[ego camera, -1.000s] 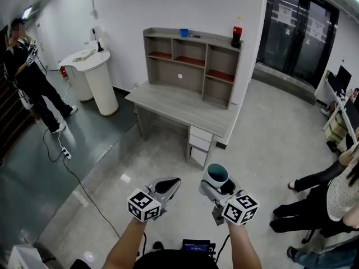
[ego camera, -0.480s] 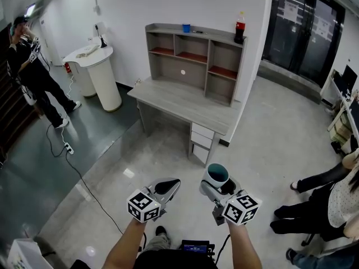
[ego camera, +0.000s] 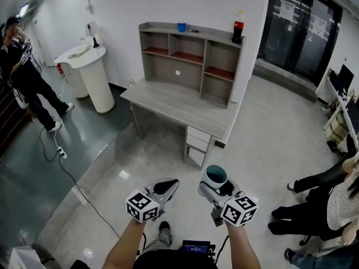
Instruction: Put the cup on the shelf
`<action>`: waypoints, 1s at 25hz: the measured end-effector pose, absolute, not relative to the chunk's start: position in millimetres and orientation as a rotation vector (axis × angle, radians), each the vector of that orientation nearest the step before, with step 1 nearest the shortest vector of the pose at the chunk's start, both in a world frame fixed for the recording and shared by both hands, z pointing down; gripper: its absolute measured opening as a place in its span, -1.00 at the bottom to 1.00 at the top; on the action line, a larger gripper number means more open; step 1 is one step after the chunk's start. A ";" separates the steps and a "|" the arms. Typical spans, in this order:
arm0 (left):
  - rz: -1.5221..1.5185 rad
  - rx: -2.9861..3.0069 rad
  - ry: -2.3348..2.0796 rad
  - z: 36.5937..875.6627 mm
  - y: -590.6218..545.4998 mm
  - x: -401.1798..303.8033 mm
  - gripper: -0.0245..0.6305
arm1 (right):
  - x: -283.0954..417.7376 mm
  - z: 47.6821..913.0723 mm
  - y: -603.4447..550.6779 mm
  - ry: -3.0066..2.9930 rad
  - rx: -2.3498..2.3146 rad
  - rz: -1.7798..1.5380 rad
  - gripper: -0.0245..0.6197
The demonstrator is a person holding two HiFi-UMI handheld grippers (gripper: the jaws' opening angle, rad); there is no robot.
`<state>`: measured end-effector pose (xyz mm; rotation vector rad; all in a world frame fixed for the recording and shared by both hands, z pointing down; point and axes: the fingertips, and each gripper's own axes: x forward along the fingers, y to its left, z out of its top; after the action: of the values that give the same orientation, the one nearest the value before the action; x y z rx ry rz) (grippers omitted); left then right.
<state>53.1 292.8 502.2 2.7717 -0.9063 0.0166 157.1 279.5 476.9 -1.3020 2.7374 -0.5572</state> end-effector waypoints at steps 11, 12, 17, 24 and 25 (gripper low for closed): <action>0.010 2.785 -0.866 502.3 211.6 28.4 -0.93 | 134.1 472.0 203.0 2.714 -1.349 -0.545 0.20; 0.009 2.785 -0.862 501.7 205.1 25.6 -0.93 | 131.5 471.4 196.9 2.711 -1.353 -0.545 0.20; 0.008 2.788 -0.840 503.6 176.2 12.7 -0.93 | 118.9 471.7 168.7 2.703 -1.376 -0.545 0.20; 0.005 2.788 -0.817 507.0 138.9 -10.5 -0.93 | 96.5 473.8 132.9 2.693 -1.399 -0.548 0.20; 0.005 2.788 -0.814 507.5 134.1 -14.0 -0.93 | 93.3 474.3 128.2 2.691 -1.402 -0.548 0.20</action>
<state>-14.0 134.1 507.5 2.7879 -0.8135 0.0054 93.3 128.2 474.3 -1.4024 2.6912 -0.5482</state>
